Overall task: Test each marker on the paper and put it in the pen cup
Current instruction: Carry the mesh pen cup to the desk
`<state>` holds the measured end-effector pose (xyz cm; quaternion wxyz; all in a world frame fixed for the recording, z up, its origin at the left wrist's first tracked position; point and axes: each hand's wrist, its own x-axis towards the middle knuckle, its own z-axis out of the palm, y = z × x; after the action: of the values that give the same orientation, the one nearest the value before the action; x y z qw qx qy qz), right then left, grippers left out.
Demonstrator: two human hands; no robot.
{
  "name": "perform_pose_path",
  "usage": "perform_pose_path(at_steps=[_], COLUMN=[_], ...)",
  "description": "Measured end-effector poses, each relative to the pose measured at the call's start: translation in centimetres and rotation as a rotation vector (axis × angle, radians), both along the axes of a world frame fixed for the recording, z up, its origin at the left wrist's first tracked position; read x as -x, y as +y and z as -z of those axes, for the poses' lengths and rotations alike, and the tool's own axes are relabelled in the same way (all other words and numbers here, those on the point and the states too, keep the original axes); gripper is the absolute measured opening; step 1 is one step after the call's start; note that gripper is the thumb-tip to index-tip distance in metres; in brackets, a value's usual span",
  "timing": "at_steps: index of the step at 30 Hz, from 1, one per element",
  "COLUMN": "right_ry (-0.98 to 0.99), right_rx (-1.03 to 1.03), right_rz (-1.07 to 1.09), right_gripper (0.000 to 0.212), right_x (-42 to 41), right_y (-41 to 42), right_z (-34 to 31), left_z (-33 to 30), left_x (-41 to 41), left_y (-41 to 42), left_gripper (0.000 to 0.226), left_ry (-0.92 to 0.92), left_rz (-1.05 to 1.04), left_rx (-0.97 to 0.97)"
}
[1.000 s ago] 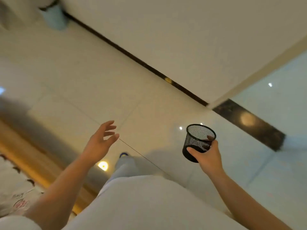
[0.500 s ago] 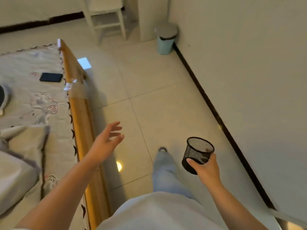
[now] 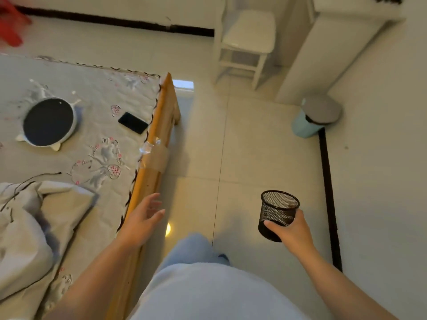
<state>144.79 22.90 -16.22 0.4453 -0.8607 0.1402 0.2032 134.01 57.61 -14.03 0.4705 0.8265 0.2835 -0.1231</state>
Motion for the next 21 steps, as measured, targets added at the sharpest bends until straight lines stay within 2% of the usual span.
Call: perform_pose_path(at_steps=[7,12,16,21], right_ry=[-0.038,-0.04,-0.053,-0.03], right_rx=[-0.001,-0.002,-0.018,0.004], right_rz=[0.022,0.13,0.188,0.21], right_gripper=[0.073,0.064,0.062,0.062], right_x=[-17.5,-27.0,-34.5,-45.1], right_y=[7.2,10.9,12.8,14.5], right_z=[1.9,1.8,1.9,3.3], left_z=[3.0,2.0,-0.1,-0.6], left_x=[-15.9,-31.8,-46.3,-59.7], left_y=[5.5,9.1,10.9,12.8], left_gripper=[0.042,0.043,0.04,0.034], left_ry=[0.023,0.06,0.003,-0.074], left_rz=[-0.04,0.108,0.21,0.174], left_rx=[0.076,0.164,0.184,0.221])
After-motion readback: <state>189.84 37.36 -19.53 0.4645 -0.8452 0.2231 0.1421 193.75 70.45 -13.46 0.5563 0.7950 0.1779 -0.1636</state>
